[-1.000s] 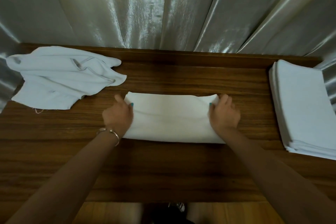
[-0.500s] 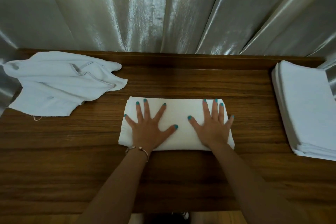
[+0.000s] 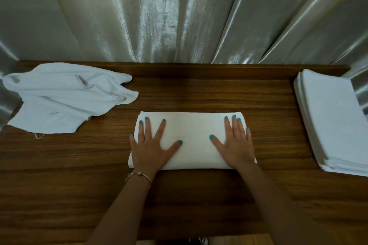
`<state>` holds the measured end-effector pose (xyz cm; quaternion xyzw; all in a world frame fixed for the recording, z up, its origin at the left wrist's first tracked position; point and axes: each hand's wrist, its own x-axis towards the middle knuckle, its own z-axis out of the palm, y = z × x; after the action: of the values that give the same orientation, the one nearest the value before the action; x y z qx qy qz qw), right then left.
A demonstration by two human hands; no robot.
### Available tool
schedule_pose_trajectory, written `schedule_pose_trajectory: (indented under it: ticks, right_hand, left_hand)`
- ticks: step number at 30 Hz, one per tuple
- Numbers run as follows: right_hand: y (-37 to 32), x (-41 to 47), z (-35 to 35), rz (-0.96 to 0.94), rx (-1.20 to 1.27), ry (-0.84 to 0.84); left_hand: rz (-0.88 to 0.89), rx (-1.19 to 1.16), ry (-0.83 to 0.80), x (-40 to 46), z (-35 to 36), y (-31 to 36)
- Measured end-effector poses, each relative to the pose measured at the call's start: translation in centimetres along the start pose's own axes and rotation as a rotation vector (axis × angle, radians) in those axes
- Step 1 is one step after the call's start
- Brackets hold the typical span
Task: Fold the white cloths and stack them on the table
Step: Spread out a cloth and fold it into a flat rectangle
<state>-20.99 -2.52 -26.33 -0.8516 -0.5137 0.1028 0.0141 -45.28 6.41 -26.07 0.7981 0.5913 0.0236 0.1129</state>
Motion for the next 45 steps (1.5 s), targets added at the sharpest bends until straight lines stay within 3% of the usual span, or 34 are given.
schedule_pose_trajectory:
  ticks: [19,30,35,39,41,45]
  right_hand:
    - [0.0,14.9,-2.4,-0.058,0.000,0.014]
    - [-0.5,15.9,-2.5,-0.011,0.025,0.033]
    - [-0.6,15.9,-3.2,-0.003,0.018,-0.067]
    - [0.0,16.5,-5.7,-0.006,-0.015,-0.249]
    - [-0.9,16.7,-7.7,0.013,-0.034,-0.303]
    - [-6.4,15.5,-9.6,-0.028,-0.007,-0.275]
  left_hand:
    - [-0.065,-0.027,-0.008,13.0,-0.7,3.0]
    - [-0.032,0.029,0.017,15.6,-1.0,3.2]
    - [-0.009,0.074,-0.177,16.1,-2.2,3.1]
    - [0.174,0.190,-0.362,15.9,-5.8,0.7]
    - [0.248,0.258,-0.302,14.7,-8.5,-2.2]
    - [0.179,0.162,-0.050,14.0,-13.2,-9.8]
